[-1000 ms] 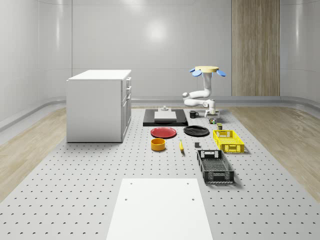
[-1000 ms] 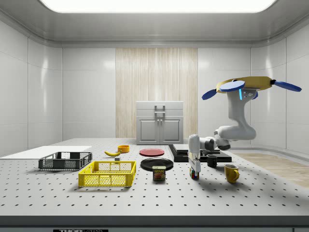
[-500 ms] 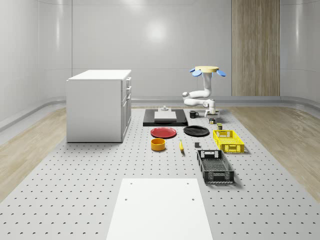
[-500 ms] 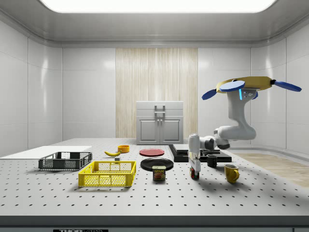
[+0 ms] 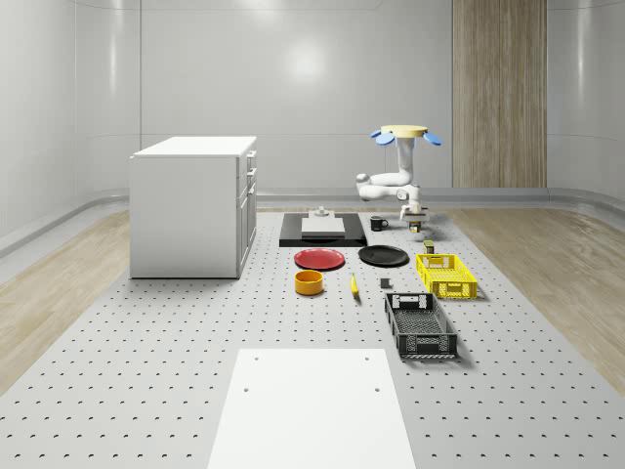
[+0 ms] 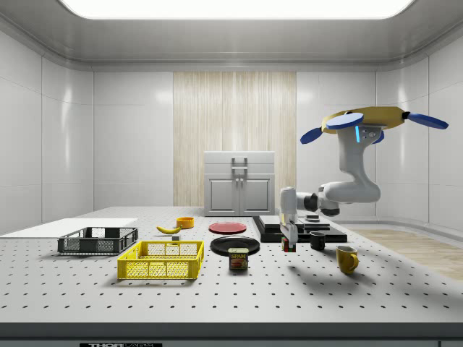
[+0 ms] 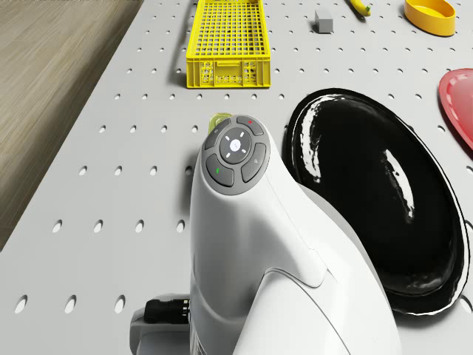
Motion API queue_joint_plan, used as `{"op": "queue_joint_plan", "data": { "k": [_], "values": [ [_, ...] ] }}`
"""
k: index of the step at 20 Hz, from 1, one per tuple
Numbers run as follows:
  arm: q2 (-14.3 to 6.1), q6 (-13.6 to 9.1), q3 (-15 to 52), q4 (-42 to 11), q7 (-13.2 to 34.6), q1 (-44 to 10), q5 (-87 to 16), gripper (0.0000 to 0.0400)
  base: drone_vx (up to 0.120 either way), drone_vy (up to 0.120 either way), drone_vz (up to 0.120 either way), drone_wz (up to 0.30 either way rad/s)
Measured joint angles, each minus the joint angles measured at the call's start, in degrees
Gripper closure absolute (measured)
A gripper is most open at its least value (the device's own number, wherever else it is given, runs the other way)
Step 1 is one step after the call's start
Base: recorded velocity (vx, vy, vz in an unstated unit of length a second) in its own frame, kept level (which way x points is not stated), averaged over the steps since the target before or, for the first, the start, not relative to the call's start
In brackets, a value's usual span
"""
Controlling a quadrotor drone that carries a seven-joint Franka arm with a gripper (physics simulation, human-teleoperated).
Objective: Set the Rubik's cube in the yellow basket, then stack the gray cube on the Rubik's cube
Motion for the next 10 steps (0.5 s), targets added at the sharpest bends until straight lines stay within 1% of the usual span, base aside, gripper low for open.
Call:
{"op": "queue_joint_plan", "data": {
  "k": [5, 6, 10],
  "values": [
    [-0.9, 0.5, 1.3, -0.1, 0.3, -0.3, 1.5, 0.0075, 0.120, 0.000, 0.120, 0.000],
    [-1.1, 0.6, 1.4, -0.1, 0.4, -0.4, 1.7, 0.0075, 0.120, 0.000, 0.080, 0.000],
    [-1.9, 1.2, 1.8, -0.1, 0.6, -0.6, 2.3, 0.0075, 0.120, 0.000, 0.000, 0.000]
  ]
}}
